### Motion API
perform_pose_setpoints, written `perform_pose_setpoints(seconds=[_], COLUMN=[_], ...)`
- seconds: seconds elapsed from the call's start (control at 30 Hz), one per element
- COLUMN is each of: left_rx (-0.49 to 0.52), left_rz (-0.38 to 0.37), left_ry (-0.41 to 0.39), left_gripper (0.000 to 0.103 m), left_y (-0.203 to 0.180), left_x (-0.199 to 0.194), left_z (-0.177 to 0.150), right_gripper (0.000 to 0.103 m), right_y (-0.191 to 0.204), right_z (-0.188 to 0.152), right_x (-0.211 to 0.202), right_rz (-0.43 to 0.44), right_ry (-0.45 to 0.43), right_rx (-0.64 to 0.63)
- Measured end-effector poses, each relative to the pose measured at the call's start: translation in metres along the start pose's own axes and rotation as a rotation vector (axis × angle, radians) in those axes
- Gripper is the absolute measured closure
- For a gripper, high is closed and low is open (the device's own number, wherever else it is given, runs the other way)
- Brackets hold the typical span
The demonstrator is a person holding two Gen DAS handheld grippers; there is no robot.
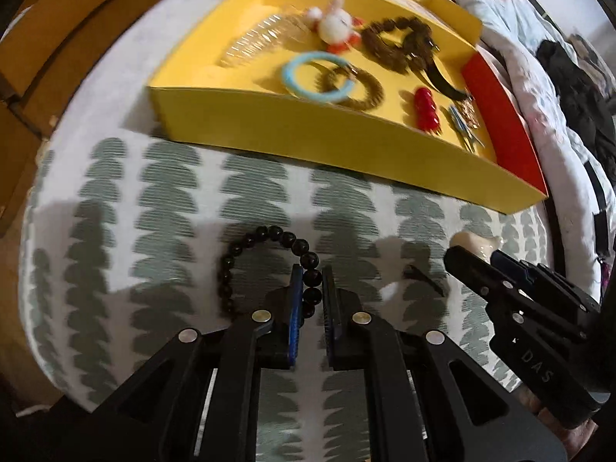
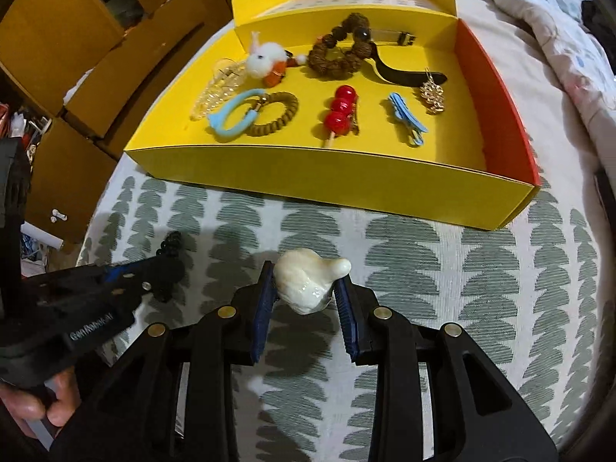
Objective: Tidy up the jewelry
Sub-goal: 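Open both tools to set the bracelet and ornament on the bedspread, then grasp the red hairpin with the right tool while the left tool grasps the light blue hair tie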
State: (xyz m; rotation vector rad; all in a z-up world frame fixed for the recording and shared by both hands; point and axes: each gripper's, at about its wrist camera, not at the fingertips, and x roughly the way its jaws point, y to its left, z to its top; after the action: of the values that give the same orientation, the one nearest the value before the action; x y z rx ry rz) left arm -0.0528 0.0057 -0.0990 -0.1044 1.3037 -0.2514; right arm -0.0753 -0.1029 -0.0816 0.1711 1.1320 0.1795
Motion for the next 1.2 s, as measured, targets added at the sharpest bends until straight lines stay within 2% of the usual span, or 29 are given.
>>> perform_pose_setpoints(seconds=[0.1, 0.17, 0.2, 0.23, 0.33, 0.4, 0.47, 0.5, 0.57, 0.67, 0.77, 0.93, 1.1, 1.2], left_rx=[0.004, 0.029, 0.032, 0.027, 0.028, -0.009, -0.017, -0.012, -0.023, -0.022, -0.022, -0.039, 0.012, 0.021], left_rz=[-0.032, -0.046, -0.039, -0.040, -0.081, -0.078, -0.138, -0.143, -0.111, -0.159, -0.132, -0.177, -0.139, -0.133], left_ry=[0.031, 0.012, -0.003, -0.019, -0.082, -0.098, -0.105, -0.126, -0.165, -0.189, -0.231, -0.165, -0.123, -0.076], left_gripper=[0.092, 0.081, 0.067, 0.059, 0.047, 0.045, 0.045, 0.042, 0.039, 0.036, 0.033, 0.033, 0.033, 0.043], left_y=[-0.004, -0.007, -0.006, -0.005, 0.006, 0.017, 0.022, 0.025, 0.031, 0.032, 0.039, 0.048, 0.038, 0.036], left_x=[0.007, 0.001, -0.003, -0.008, -0.030, -0.039, -0.047, -0.052, -0.060, -0.065, -0.063, -0.048, -0.034, -0.019], left_z=[0.002, 0.003, 0.003, 0.004, 0.007, 0.012, 0.020, 0.023, 0.031, 0.051, 0.067, 0.100, 0.112, 0.116], right_gripper=[0.069, 0.067, 0.067, 0.067, 0.066, 0.065, 0.064, 0.064, 0.064, 0.064, 0.064, 0.064, 0.064, 0.064], right_y=[-0.004, -0.007, -0.008, -0.010, -0.014, -0.017, -0.018, -0.018, -0.019, -0.024, -0.031, -0.033, -0.027, -0.025], right_z=[0.001, 0.001, 0.002, 0.003, 0.007, 0.011, 0.014, 0.017, 0.024, 0.038, 0.054, 0.083, 0.108, 0.113], right_x=[0.003, 0.003, 0.002, 0.000, -0.008, -0.016, -0.024, -0.029, -0.038, -0.044, -0.042, -0.031, -0.004, 0.013], right_rz=[-0.011, -0.025, -0.027, -0.021, -0.003, -0.007, 0.001, 0.004, 0.004, 0.026, 0.055, 0.071, 0.077, 0.077], right_ry=[0.013, 0.004, 0.001, -0.002, -0.022, -0.030, -0.059, -0.076, -0.117, -0.165, -0.176, -0.176, -0.129, -0.093], right_rx=[0.001, 0.011, 0.011, 0.015, 0.033, 0.041, 0.040, 0.037, 0.036, 0.054, 0.086, 0.102, 0.074, 0.059])
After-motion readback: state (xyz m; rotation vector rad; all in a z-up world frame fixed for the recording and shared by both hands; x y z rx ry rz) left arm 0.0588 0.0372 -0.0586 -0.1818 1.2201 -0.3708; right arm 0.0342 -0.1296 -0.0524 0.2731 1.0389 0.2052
